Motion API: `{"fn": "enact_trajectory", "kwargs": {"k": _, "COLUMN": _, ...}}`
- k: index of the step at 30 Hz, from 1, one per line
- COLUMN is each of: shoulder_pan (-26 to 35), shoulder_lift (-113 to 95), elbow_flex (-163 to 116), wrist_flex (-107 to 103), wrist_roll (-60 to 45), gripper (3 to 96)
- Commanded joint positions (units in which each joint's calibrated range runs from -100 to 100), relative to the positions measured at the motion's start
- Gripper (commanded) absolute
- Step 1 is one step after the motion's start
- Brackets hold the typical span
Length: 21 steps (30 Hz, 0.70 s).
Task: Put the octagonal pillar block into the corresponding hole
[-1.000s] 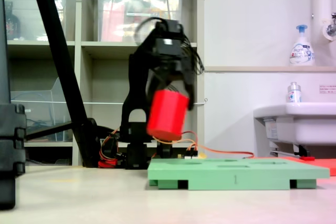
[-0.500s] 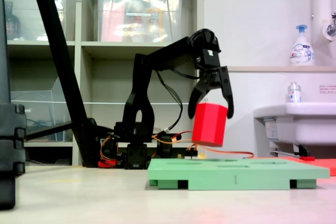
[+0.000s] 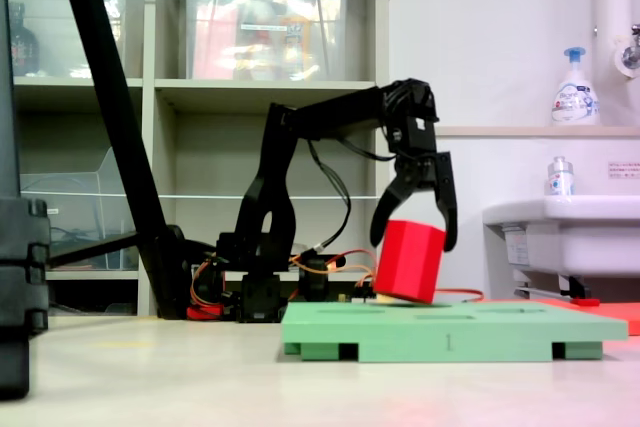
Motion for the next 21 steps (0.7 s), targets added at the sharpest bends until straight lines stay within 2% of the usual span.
{"fn": "enact_trajectory", "kwargs": {"k": 1, "shoulder_pan": 0.49, "shoulder_lift": 0.23, "elbow_flex": 3.58, "wrist_flex": 3.21, "wrist_roll": -0.05, "gripper": 45.6}}
{"fn": "enact_trajectory", "kwargs": {"k": 21, "shoulder_pan": 0.73, "shoulder_lift": 1.63, "elbow_flex": 4.48, "wrist_flex": 9.18, "wrist_roll": -0.93, "gripper": 45.6}}
